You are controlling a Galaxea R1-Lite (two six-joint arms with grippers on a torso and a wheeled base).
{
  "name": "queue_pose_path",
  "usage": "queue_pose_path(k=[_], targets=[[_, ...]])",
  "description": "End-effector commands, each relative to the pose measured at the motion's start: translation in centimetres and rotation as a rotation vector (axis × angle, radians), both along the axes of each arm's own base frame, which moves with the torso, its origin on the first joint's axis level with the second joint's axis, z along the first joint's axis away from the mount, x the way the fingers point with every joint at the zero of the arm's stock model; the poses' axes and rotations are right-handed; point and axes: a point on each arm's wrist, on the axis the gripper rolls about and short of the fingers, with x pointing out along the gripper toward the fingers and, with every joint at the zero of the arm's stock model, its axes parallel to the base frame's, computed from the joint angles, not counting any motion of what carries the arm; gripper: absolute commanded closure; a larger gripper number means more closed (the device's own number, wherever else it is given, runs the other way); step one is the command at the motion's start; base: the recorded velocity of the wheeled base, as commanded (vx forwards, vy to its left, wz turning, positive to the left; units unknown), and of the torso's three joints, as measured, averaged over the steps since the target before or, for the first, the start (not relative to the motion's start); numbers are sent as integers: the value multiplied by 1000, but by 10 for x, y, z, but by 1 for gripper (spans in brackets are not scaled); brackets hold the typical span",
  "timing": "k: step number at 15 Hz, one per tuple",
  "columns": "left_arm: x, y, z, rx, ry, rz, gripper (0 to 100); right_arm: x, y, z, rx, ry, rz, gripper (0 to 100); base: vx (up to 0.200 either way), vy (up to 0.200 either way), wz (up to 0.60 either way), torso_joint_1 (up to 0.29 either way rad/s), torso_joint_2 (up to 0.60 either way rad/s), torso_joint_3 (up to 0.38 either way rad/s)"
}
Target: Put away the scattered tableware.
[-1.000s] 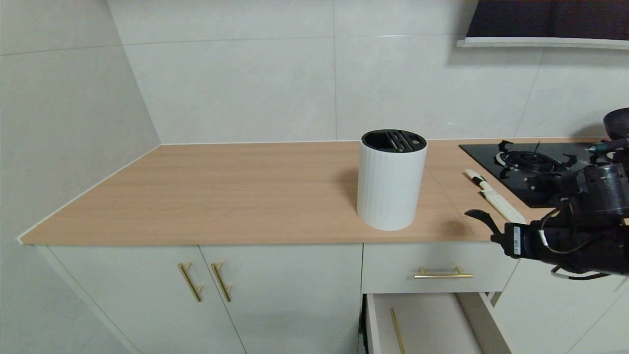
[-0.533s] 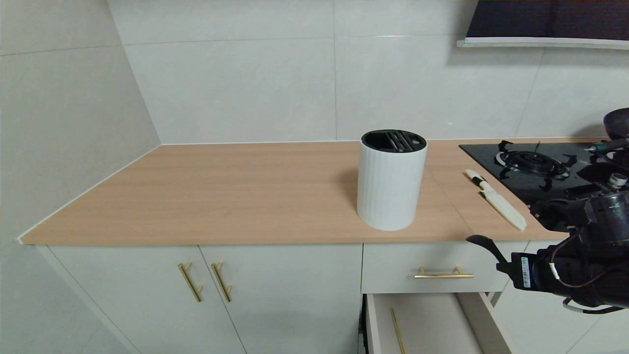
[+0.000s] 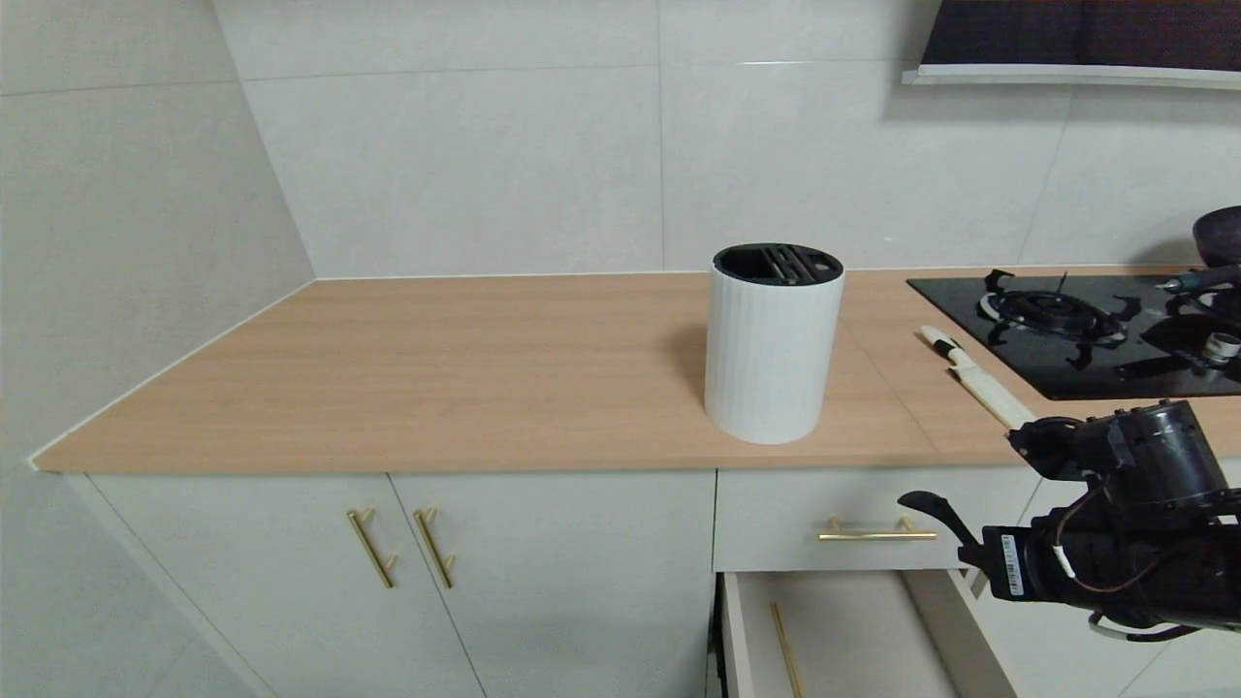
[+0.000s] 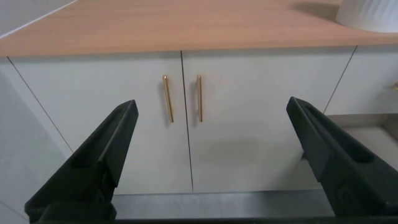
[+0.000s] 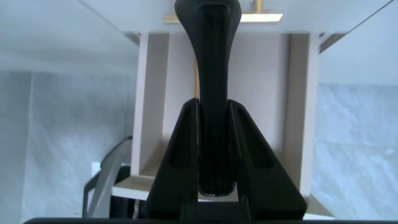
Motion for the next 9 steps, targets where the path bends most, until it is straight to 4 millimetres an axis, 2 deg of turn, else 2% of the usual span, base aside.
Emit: queue_pose_path(k=[1, 4, 9], targets=[[0, 0, 0, 0, 1, 1, 0, 1, 2, -5, -6, 18, 5, 100, 0, 0, 0, -198, 461, 271], [0, 0, 0, 0, 1, 1, 0, 2, 2, -6, -8, 26, 6, 100, 0, 0, 0, -201, 479, 284], [0, 0, 0, 0, 1, 1, 0, 7, 5, -21, -14, 31, 10, 100, 0, 0, 0, -190, 486, 293]])
